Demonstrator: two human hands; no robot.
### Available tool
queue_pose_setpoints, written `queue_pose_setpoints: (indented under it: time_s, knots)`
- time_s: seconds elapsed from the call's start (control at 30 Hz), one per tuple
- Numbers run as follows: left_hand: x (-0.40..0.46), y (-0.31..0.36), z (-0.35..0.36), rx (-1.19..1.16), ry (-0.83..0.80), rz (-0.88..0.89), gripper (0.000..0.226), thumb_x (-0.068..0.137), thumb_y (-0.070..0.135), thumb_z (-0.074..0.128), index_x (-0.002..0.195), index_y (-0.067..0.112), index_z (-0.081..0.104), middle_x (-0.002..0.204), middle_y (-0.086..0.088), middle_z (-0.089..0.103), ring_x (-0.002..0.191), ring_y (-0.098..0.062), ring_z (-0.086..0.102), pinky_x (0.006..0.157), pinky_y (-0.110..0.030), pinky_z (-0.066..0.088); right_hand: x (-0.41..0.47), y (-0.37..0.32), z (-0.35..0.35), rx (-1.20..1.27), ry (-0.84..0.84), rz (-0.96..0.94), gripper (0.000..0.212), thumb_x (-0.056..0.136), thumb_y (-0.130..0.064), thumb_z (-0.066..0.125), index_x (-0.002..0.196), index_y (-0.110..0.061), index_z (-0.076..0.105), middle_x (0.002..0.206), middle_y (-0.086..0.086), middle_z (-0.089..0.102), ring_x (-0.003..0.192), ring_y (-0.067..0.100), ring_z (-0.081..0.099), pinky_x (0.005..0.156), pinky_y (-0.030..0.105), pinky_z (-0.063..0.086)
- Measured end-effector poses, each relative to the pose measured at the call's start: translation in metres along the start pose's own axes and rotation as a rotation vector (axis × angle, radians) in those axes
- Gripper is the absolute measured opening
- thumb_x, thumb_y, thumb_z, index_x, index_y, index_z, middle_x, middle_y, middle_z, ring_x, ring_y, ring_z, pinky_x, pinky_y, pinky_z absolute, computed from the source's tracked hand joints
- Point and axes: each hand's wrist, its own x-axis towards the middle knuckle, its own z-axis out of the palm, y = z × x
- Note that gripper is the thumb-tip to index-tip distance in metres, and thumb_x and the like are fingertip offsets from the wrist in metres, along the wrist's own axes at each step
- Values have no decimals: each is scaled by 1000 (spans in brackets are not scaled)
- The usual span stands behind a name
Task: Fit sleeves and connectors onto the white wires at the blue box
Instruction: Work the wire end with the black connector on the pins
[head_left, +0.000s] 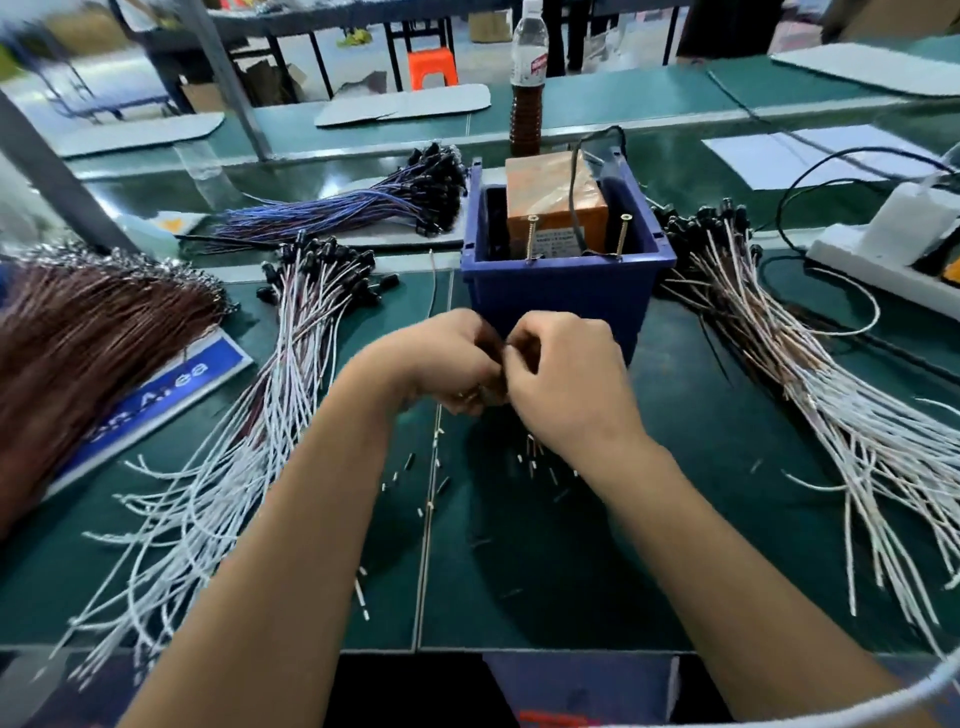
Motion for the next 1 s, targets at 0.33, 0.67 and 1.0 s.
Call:
queue_pose_setpoints:
  time_s: [0.33, 0.67, 1.0]
  knots:
    - [-3, -84, -68, 510, 871, -456, 41, 90, 16, 62, 131, 10, 55, 136, -27, 49, 124, -44, 52, 104, -46, 45, 11, -76, 73, -45, -358, -95, 11, 93, -23, 64, 98, -14, 69, 97, 10, 69, 89, 37, 64, 73, 37, 55]
    - [13, -97, -86, 581, 898, -368, 33, 93, 36, 69, 115, 12, 73, 122, -19, 66, 119, -37, 58, 103, -41, 45, 17, -95, 94, -17, -393, -67, 9, 84, -13, 63, 92, -10, 65, 75, 6, 47, 80, 39, 53, 67, 35, 40]
    - [-10, -44, -96, -105, 1092, -15, 20, 106, 29, 54, 106, 12, 66, 97, -7, 74, 86, -22, 69, 81, -40, 57, 15, -87, 90, 205, -242, -14, 17, 97, -26, 65, 87, -16, 74, 82, 3, 74, 80, 27, 70, 75, 41, 60]
